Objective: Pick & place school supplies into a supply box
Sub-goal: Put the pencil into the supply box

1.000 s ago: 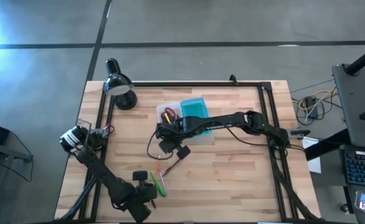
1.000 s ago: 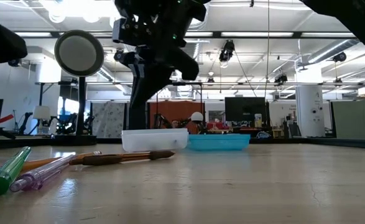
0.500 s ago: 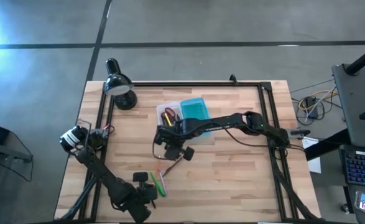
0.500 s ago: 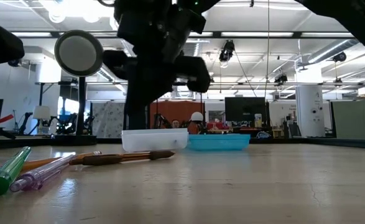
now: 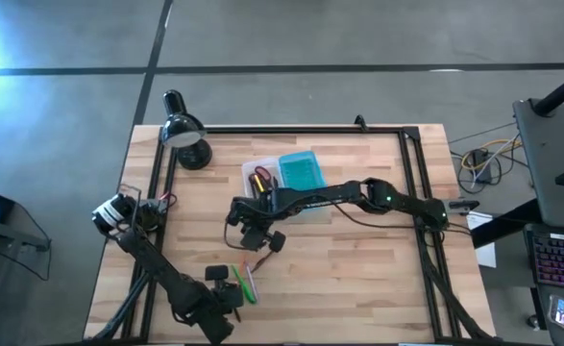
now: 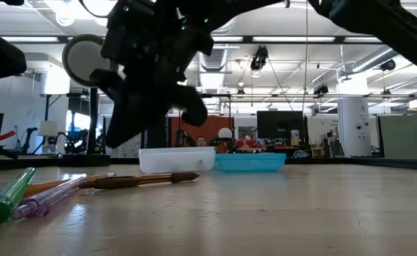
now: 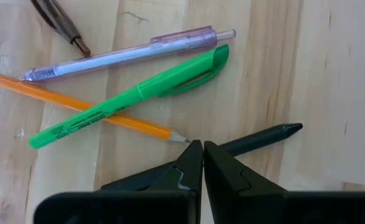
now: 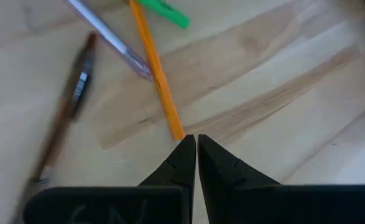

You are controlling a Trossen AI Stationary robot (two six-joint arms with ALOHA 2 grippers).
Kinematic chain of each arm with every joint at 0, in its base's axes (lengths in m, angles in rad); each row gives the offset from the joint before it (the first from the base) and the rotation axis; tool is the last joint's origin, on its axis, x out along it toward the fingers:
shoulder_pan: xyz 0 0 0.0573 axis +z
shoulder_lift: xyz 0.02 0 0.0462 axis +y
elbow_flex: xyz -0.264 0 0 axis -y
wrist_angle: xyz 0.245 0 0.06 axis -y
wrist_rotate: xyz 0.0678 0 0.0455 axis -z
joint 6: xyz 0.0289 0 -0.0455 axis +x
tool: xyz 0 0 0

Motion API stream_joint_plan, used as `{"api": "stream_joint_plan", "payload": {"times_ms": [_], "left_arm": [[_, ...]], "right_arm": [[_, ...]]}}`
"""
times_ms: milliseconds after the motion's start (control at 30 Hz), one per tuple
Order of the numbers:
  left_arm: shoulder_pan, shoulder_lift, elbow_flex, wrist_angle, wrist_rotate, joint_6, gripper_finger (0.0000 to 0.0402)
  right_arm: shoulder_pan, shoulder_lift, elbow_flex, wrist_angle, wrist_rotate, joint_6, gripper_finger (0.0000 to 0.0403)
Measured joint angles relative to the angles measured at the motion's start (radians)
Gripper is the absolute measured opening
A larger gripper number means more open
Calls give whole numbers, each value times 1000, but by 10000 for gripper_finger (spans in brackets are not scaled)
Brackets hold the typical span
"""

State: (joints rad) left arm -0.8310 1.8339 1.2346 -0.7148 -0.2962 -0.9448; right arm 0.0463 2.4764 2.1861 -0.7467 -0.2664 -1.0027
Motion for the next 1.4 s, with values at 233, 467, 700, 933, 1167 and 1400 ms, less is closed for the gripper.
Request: {"api": "stream_joint_plan", "payload": {"times_ms": [233, 467, 700, 933, 1167, 1400], "left_arm": [[0, 0, 0, 1, 0, -14, 0], [0, 0, -1, 0, -4, -20, 0], [0, 0, -1, 0, -8, -21, 0], [0, 0, -1, 0, -9, -17, 0], [0, 0, -7, 1, -12, -17, 0], [0, 0, -13, 0, -12, -17, 0]], "right_arm": [[0, 29, 60, 17, 10, 66, 8], [-1, 27, 64, 87, 43, 280, 8], [-2, 27, 30, 58, 59, 218, 11], [-1, 27, 17, 65, 47, 242, 64], [0, 27, 8, 72, 56, 244, 134], [2, 27, -41, 74, 56, 234, 157]]}}
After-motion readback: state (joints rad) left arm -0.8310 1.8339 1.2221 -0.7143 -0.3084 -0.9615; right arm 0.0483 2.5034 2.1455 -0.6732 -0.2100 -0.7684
